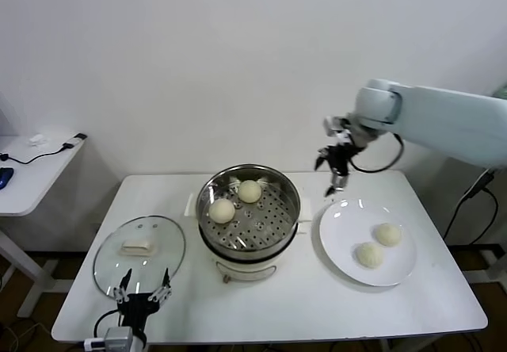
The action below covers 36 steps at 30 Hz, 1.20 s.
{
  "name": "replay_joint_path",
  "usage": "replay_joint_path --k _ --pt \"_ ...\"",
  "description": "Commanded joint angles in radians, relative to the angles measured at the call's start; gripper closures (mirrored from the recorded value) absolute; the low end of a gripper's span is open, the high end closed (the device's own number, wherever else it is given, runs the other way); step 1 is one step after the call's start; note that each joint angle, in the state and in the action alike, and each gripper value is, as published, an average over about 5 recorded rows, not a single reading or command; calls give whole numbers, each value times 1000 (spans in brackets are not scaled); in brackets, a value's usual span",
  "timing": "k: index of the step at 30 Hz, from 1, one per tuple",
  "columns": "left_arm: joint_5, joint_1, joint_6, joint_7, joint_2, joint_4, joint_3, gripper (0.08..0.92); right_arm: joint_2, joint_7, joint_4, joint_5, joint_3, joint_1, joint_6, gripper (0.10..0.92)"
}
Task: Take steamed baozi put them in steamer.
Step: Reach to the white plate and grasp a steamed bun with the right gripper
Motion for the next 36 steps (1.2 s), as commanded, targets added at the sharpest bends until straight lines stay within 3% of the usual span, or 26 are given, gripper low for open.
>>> replay_joint_path --k 1,20,36 --pt "-1 -1 0 0 -2 4 -2 177 -206 -10 33 -173 29 -193 22 203" --pt "1 5 -9 -4 -1 23 -2 177 -165 146 -29 -281 221 -478 -81 203" --pt "11 5 -4 -6 1 25 0 177 -164 173 -34 -319 298 -561 -102 203"
